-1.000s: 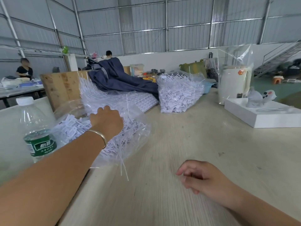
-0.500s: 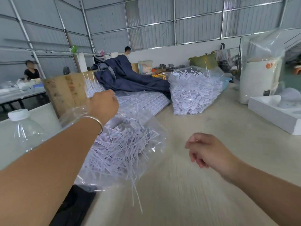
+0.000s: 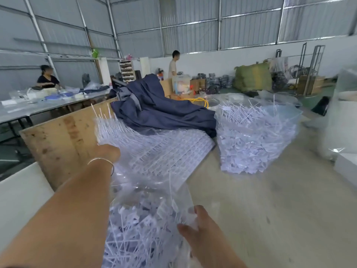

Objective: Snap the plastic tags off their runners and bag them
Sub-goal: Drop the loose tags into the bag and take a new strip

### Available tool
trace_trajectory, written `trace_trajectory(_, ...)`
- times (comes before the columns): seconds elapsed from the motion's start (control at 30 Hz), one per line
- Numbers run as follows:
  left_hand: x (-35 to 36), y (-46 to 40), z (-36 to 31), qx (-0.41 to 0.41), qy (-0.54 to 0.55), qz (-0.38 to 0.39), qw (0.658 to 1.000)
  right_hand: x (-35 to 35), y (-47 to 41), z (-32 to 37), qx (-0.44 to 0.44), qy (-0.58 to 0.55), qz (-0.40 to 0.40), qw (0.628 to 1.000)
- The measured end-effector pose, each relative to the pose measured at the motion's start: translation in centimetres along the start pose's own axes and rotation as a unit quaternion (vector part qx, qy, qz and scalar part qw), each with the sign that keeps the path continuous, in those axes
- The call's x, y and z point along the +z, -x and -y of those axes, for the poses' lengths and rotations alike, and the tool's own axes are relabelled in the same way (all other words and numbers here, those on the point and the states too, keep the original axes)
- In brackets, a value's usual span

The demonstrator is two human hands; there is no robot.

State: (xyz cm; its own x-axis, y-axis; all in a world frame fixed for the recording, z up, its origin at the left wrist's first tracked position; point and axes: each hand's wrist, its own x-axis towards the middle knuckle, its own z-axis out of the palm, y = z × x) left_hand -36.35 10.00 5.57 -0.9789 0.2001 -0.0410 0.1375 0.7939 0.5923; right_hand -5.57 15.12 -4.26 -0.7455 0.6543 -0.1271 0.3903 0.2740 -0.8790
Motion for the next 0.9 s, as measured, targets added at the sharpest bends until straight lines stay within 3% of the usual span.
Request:
trace_trajectory(0.13, 3.6, -3.4, 0.1, -0.048, 0.071, 0.026, 0.996, -0.2, -1.8, 0.8, -0.008, -0.013, 0.016, 1.0)
trace_trajectory(0.27, 5.3, -5.6, 1.2, -0.131, 0.125, -0.029, 0.983, -0.2, -3.0, 0.5, -0.003, -0.053, -0.003, 0.999)
trace_trajectory(0.43, 4.3, -7.6, 2.4, -0.105, 0.267, -0.006, 0.958, -1.4, -4.5, -0.1, 0.047, -0.113, -0.023, 0.992)
trace_trajectory(0.47, 4.1, -7.7, 2.4, -0.086, 0.246, -0.017, 0.965, -1.4, -4.9, -0.4, 0.055, -0.109, -0.028, 0.992)
trace_trajectory(0.53, 3.6, -7.4, 1.8, -0.034, 0.096, -0.052, 0.993, -1.2, -5.7, -0.9, 0.073, -0.109, -0.038, 0.991)
trace_trajectory(0.63, 3.1, -6.2, 1.1, 0.008, -0.114, -0.053, 0.992, -0.2, -6.6, -1.2, 0.092, -0.1, -0.041, 0.99)
trace_trajectory(0.7, 2.8, -6.0, 0.5, 0.01, -0.12, 0.02, 0.993, 0.3, -6.9, -1.4, 0.095, -0.104, -0.048, 0.989)
trace_trajectory(0.77, 3.3, -5.5, 0.0, -0.006, -0.054, 0.116, 0.992, 0.6, -7.1, -1.6, 0.098, -0.109, -0.045, 0.988)
trace_trajectory(0.83, 4.4, -4.9, -0.1, -0.025, 0.071, 0.109, 0.991, 0.6, -7.0, -1.6, 0.104, -0.119, -0.041, 0.987)
trace_trajectory(0.9, 5.5, -4.3, 0.5, -0.031, 0.098, 0.073, 0.992, 0.6, -6.8, -1.5, 0.104, -0.129, -0.046, 0.985)
